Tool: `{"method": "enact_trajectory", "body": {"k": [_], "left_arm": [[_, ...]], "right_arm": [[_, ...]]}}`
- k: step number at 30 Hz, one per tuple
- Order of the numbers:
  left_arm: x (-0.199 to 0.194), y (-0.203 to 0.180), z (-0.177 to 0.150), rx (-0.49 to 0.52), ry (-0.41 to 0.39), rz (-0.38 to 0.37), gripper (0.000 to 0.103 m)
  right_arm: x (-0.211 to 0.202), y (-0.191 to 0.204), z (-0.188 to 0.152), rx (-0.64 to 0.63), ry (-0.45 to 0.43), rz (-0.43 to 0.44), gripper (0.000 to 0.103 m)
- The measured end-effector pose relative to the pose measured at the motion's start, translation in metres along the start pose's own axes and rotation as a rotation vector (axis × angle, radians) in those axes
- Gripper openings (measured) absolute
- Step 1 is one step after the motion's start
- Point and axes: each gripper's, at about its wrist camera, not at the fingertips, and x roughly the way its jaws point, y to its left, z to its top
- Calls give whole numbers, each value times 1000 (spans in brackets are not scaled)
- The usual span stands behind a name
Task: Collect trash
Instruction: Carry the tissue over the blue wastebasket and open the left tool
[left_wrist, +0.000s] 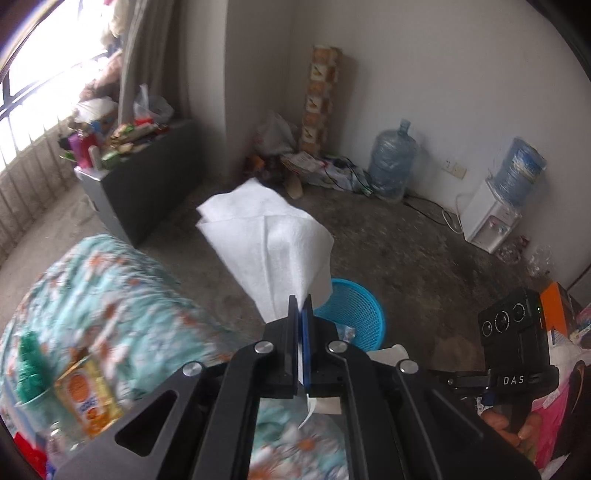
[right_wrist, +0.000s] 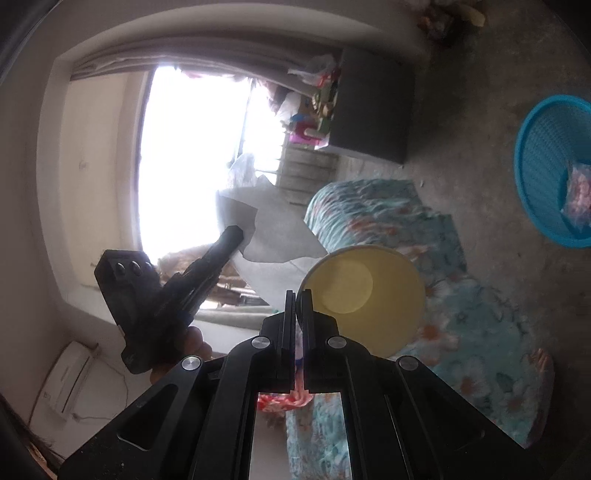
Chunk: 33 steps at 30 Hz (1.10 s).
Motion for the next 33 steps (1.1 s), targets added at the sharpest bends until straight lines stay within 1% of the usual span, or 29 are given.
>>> {"method": "enact_trajectory", "body": {"k": [2,5,9,13,14,15,16,17,18,19,20,21,22,24,26,29,33], "left_arm": [[31,-15,5,14,23,-36,1],[77,-38,10,56,48,-44,1],[141,-53,17,41,113,-80,1],[196,-63,18,28,180,-107,1],[211,-63,18,24,204,-119,2],[229,-65,17,22,241,-131,9],[244,-66,15,19,277,-135,26],[253,-64,13,13,304,-129,36],[267,-63,9,2,328,-109,43],[274,-61,8,-6,338,-90,43],[279,-58,6,-16,350,-69,43],[281,-56,4,-27,356,-63,43],[280,-53,2,-43,358,-66,44],[271,-48,2,-49,343,-72,46],[256,-42,4,-32,313,-59,49],[227,-34,9,-12,275,-39,51],[168,-14,13,-47,198,-37,56]], "right_arm": [[-13,-20,11,30,-39,-30,1],[-30,-47,29,64,-85,-79,2],[-36,-93,54,130,-118,-160,2],[-34,-138,74,194,-144,-211,6],[-31,-152,79,209,-150,-238,13],[-28,-168,84,227,-146,-259,22],[-25,-183,88,248,-140,-268,45],[-19,-201,92,269,-137,-279,61],[-14,-224,95,298,-141,-314,63],[-12,-243,93,326,-133,-356,63],[-7,-265,94,375,-103,-417,63],[-5,-280,91,422,-79,-470,63],[-6,-291,85,462,-71,-502,63],[-12,-293,78,455,-80,-486,64],[-19,-282,73,408,-97,-489,68],[-31,-259,67,354,-115,-509,68],[-41,-209,69,236,-163,-526,68]]}}
